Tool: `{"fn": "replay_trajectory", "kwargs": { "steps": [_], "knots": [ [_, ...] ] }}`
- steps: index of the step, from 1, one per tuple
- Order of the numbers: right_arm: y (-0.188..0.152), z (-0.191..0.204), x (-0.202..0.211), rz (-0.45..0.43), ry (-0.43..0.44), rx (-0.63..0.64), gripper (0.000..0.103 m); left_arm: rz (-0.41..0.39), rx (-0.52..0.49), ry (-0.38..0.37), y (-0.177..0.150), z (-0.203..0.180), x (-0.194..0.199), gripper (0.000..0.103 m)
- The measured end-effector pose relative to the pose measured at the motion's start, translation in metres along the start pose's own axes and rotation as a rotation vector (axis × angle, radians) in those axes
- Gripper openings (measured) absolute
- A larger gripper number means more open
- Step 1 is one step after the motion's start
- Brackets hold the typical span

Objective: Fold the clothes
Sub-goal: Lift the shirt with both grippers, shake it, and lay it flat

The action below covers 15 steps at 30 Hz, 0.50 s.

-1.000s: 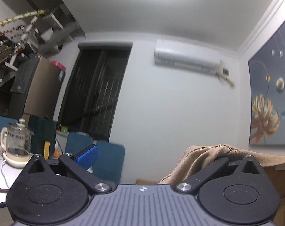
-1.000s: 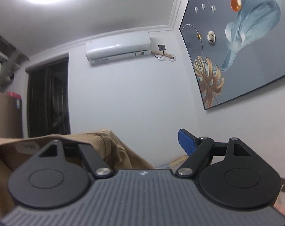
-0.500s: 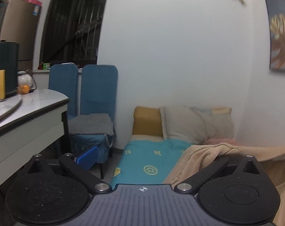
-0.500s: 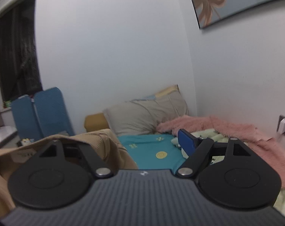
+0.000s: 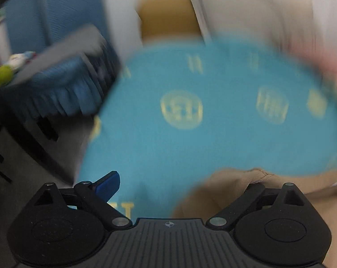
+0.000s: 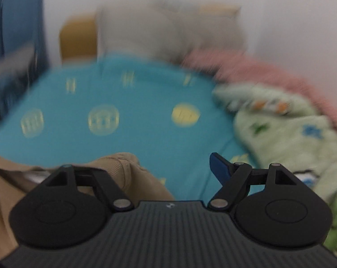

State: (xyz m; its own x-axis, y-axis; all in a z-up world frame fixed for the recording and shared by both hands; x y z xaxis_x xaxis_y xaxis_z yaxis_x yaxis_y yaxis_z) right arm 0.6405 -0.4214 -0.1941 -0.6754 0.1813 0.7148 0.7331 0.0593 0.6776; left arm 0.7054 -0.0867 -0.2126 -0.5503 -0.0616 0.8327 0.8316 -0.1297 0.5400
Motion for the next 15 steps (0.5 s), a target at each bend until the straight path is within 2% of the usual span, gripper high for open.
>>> {"fn": "replay_trajectory", "kwargs": {
  "steps": [1, 3, 4, 6, 7, 9, 10, 12, 15],
  "knots": [
    [-0.009, 0.007, -0.015, 0.074, 0.021, 0.047, 0.078, 0.074, -0.094, 0.029, -0.005, -0.006, -0.019, 0.097],
    [-0.021, 0.017, -0.032, 0.184, 0.051, 0.132, 0.078, 0.128, -0.214, 0.041, -0.013, -0.016, -0.029, 0.096],
    [-0.024, 0.022, -0.036, 0.220, 0.098, 0.146, 0.078, 0.152, -0.273, 0.046, -0.016, -0.021, -0.033, 0.096],
    [-0.026, 0.033, -0.042, 0.281, 0.222, 0.149, 0.078, 0.195, -0.292, -0.043, -0.012, -0.027, -0.033, 0.100],
    [-0.024, 0.036, -0.040, 0.296, 0.283, 0.131, 0.078, 0.192, -0.274, -0.090, -0.010, -0.028, -0.026, 0.101],
    [-0.017, 0.037, -0.032, 0.269, 0.343, 0.066, 0.078, 0.180, -0.232, -0.184, -0.005, -0.031, -0.011, 0.102],
    [-0.015, 0.036, -0.027, 0.249, 0.358, 0.025, 0.078, 0.143, -0.207, -0.207, 0.000, -0.029, -0.001, 0.102],
    [-0.011, 0.032, -0.012, 0.185, 0.365, -0.066, 0.078, 0.036, -0.147, -0.225, 0.003, -0.021, 0.023, 0.103],
    [-0.014, 0.027, 0.026, 0.059, 0.324, -0.136, 0.078, -0.079, -0.053, -0.227, -0.011, -0.007, 0.064, 0.103]
  ]
}}
Point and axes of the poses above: each gripper's, at about its wrist camera, not at the fingertips, and x roughly against the way its jaws point, z to its left, y to its top, the point moved 8 cm from there along -x, roughly the way its jaws point, and after that the axes turned 3 degrees about x, right-handed, at the moved point
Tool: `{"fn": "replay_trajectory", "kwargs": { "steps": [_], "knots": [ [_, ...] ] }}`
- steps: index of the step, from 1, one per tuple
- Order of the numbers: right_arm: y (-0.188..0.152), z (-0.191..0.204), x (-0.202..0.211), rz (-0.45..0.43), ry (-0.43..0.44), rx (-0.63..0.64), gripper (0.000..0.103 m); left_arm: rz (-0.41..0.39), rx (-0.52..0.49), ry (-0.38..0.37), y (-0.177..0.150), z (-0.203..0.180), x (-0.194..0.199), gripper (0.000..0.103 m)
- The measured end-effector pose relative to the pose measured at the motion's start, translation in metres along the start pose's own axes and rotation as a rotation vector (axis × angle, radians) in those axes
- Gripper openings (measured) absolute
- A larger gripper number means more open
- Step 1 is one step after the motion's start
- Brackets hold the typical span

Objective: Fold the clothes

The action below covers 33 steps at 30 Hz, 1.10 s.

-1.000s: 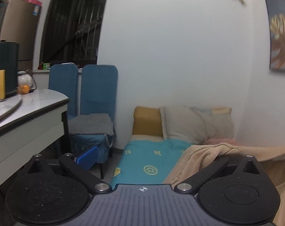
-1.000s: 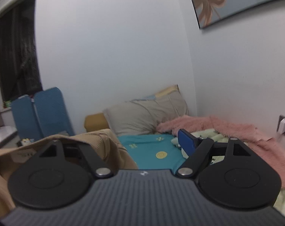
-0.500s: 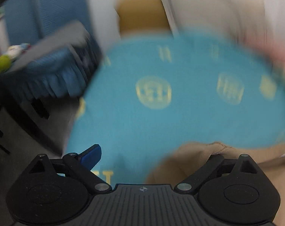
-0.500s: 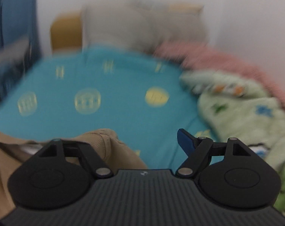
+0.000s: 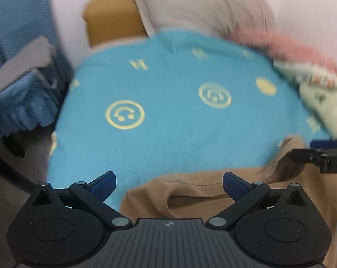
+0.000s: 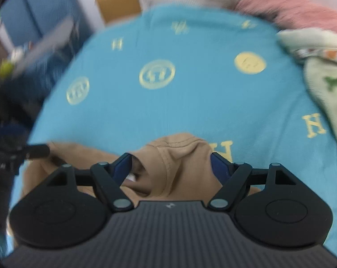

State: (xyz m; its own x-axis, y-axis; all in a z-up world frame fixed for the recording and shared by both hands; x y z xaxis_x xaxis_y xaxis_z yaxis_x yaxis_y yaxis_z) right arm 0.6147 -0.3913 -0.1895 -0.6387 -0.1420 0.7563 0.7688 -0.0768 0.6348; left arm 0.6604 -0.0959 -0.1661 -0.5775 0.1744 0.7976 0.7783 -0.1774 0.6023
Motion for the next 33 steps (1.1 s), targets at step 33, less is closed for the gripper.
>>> {"fn": "replay_trajectory", "kwargs": {
  "steps": [33],
  "knots": [
    [-0.250, 0.100, 0.368, -0.469, -0.058, -0.128, 0.078, -0.226, 0.364, -0.024, -0.292, -0.003, 0.258, 0.099]
  ]
}}
Point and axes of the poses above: each gripper's, at about its wrist camera, not at the fingertips, and x roughly against the way its jaws point, z to its left, y to its top, the point moved 8 cm from there along -x, roughly the way its jaws point, and after that the axes turned 3 degrees about x, right-handed, at the moved point
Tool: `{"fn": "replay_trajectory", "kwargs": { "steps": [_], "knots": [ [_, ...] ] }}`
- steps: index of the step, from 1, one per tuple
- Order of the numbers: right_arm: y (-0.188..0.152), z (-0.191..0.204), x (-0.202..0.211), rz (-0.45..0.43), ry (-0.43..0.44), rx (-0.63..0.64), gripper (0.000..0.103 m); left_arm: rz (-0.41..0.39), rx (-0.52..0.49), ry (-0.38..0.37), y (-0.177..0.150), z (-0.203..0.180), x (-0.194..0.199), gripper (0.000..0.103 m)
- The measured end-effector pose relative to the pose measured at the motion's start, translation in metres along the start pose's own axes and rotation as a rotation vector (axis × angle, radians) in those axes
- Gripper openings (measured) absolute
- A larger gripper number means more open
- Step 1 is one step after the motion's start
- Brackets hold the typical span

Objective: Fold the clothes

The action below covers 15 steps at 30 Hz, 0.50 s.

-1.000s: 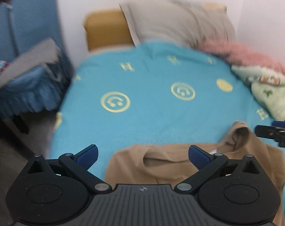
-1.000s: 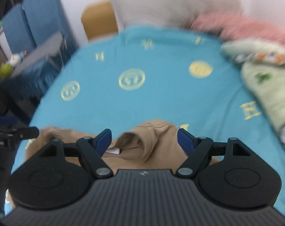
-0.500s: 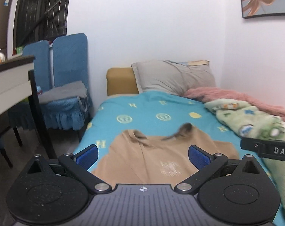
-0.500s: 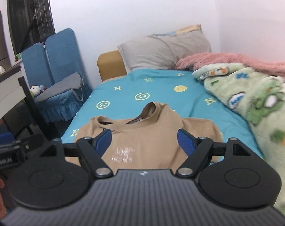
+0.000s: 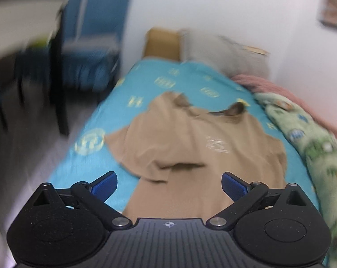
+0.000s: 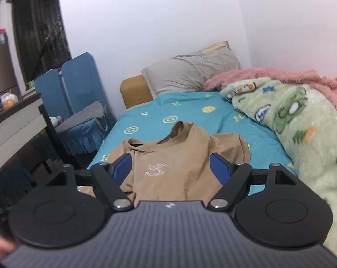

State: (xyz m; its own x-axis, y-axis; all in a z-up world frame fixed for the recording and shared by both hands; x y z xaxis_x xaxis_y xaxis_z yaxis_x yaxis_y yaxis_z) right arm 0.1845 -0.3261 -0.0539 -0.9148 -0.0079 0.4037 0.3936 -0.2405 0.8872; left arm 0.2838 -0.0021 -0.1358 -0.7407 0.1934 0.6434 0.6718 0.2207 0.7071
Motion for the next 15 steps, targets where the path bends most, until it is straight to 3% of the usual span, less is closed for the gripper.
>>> {"fn": "replay_trajectory", "kwargs": {
  "steps": [5, 8, 9, 13, 15],
  "knots": [
    [-0.017, -0.020, -0.025, 0.077, -0.018, -0.067, 0.078, 0.083, 0.395, -0.026, 0.006, 0.069, -0.065, 0.094],
    [-0.024, -0.035, -0.046, 0.107, -0.031, -0.150, 0.078, 0.066, 0.554, 0.002, 0.012, 0.098, -0.098, 0.089],
    [-0.025, -0.040, -0.053, 0.113, -0.036, -0.182, 0.078, 0.057, 0.582, 0.014, 0.014, 0.105, -0.107, 0.088],
    [-0.035, -0.056, -0.080, 0.150, -0.061, -0.229, 0.078, 0.004, 0.502, 0.046, 0.031, 0.107, -0.128, 0.082],
    [-0.041, -0.065, -0.090, 0.188, -0.064, -0.277, 0.078, 0.021, 0.427, 0.059, 0.038, 0.099, -0.138, 0.065]
  ]
}}
Point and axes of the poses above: each gripper's, at about its wrist camera, not at the fingertips, and x roughly against the way its jaws point, z to its left, y to its top, the point moved 8 cm from there along -x, roughly the way its jaws point, and after that the axes turned 3 degrees about x, right-handed, at the moved point
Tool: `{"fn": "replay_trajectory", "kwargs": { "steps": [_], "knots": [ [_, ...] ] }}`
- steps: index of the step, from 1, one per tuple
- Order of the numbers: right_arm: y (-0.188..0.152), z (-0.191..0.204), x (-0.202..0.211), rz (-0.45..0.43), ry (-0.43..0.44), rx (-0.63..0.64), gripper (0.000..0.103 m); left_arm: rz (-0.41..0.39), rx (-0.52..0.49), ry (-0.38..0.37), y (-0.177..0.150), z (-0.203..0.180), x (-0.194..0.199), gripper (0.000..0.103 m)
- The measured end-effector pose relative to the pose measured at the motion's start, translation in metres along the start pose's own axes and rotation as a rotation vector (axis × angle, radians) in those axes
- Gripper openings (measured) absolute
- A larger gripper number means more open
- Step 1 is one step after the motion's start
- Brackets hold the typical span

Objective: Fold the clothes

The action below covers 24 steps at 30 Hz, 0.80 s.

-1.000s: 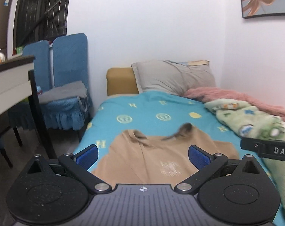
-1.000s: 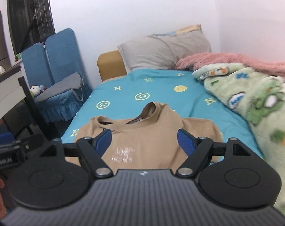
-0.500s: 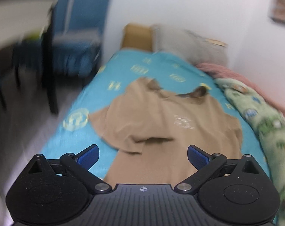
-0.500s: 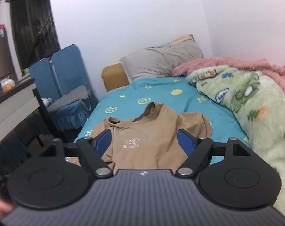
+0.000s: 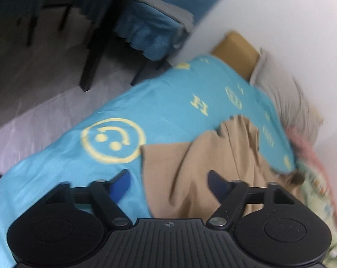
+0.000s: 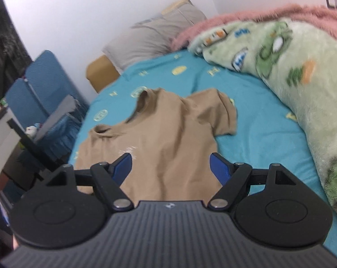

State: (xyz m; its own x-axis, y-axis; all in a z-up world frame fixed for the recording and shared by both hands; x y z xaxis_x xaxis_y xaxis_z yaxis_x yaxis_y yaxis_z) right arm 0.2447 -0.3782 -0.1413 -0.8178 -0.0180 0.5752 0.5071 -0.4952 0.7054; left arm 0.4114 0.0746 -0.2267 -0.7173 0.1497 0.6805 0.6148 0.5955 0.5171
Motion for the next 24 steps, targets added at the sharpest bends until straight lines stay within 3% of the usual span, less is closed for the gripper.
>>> {"fn": "replay_trajectory", "kwargs": {
  "steps": [1, 4, 5, 6, 10, 14, 17, 19, 23, 24],
  "knots": [
    [-0.001, -0.005, -0.003, 0.022, 0.012, -0.048, 0.078, -0.002, -0.039, 0.011, 0.001, -0.009, -0.005, 0.060],
    [-0.006, -0.011, -0.008, 0.072, 0.083, -0.169, 0.080, 0.025, -0.141, 0.022, 0.007, -0.025, -0.019, 0.033],
    [-0.009, -0.011, -0.010, 0.085, 0.095, -0.182, 0.080, 0.031, -0.170, 0.046, 0.011, -0.029, -0.026, 0.007],
    [-0.011, -0.009, -0.014, 0.095, 0.092, -0.176, 0.080, 0.037, -0.189, 0.058, 0.016, -0.032, -0.032, 0.004],
    [-0.019, 0.001, -0.030, 0.133, 0.062, -0.133, 0.080, -0.135, -0.368, 0.164, 0.072, -0.065, -0.037, 0.003],
    [-0.020, 0.005, -0.042, 0.118, 0.018, -0.072, 0.079, -0.290, -0.379, 0.387, 0.152, -0.082, -0.045, 0.003],
    [-0.017, 0.005, -0.049, 0.093, -0.026, -0.021, 0.079, -0.260, -0.454, 0.502, 0.169, -0.083, -0.074, 0.004],
    [-0.015, 0.007, -0.051, 0.073, -0.039, 0.014, 0.079, -0.210, -0.449, 0.481, 0.162, -0.080, -0.094, 0.007],
    [-0.009, 0.014, -0.053, 0.018, -0.057, 0.099, 0.079, -0.166, -0.439, 0.386, 0.131, -0.076, -0.099, 0.050],
    [-0.007, 0.017, -0.053, 0.005, -0.056, 0.118, 0.079, -0.149, -0.447, 0.360, 0.121, -0.081, -0.099, 0.054]
  ]
}}
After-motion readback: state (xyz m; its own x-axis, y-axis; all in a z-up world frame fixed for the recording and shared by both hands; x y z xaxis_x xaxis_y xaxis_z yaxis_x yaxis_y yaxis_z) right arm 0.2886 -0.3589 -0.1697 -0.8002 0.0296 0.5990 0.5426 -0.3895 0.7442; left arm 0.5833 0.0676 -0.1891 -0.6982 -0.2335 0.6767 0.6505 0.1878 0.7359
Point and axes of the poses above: each gripper's, at about its wrist camera, not at the fingertips, and x roughly against the way its jaws point, z to its left, y to its top, the point moved 8 cm from there along -x, roughly the way its jaws point, and after that the axes turned 3 degrees about x, right-handed, at the moved point
